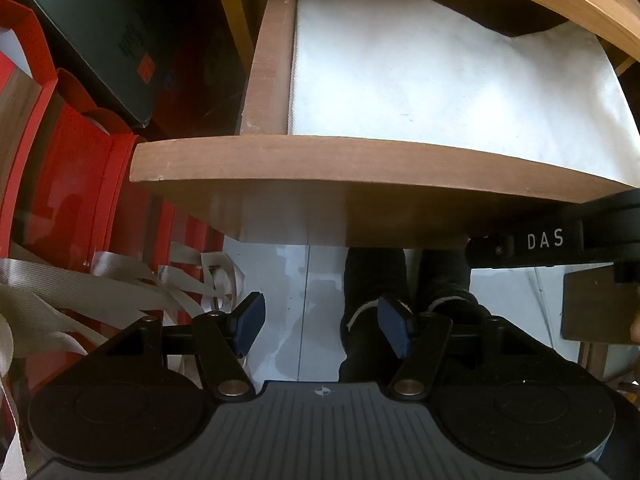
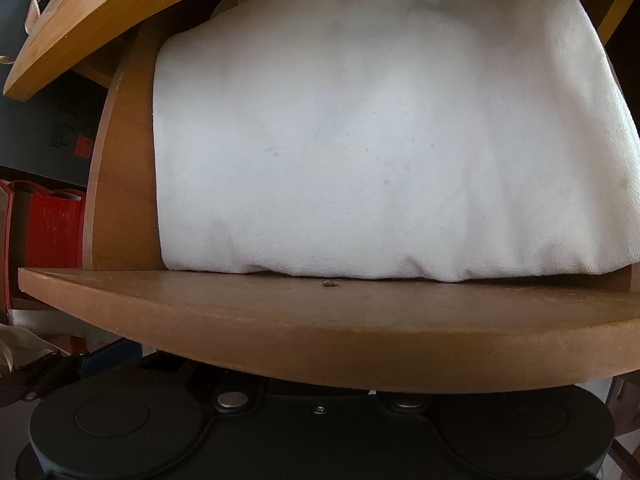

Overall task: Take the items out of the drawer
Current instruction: 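Keep pushing the drawer front with the right tool until it shuts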

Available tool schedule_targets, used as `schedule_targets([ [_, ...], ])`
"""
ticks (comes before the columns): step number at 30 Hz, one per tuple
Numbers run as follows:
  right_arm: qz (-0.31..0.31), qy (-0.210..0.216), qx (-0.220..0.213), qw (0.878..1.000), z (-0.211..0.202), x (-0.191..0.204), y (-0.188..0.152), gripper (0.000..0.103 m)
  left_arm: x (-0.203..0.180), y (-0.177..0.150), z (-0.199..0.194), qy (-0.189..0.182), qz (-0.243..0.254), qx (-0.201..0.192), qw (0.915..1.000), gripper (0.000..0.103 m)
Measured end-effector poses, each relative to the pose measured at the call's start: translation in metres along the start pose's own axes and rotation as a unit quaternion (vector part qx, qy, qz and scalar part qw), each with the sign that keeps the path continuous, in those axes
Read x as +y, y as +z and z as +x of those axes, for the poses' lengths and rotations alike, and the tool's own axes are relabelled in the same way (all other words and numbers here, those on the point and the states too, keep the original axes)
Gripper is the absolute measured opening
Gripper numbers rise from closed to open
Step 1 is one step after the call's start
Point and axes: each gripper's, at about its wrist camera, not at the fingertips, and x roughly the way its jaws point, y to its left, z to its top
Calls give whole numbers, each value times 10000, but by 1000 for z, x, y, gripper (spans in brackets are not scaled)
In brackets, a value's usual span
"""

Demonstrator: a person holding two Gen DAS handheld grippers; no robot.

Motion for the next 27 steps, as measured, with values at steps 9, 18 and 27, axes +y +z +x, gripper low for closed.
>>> schedule_targets([
  [9, -9, -45, 7, 10000, 3, -1, 3, 14, -1, 5, 2, -9, 6, -6, 10000, 66],
  [18, -133, -188, -83, 9997, 0, 2, 12, 14, 1, 19, 1, 70, -7, -107, 9999, 66],
  [27, -153, -128, -174, 9997, 1, 6, 15, 14, 8, 43, -6, 207, -141, -372, 9990, 66],
])
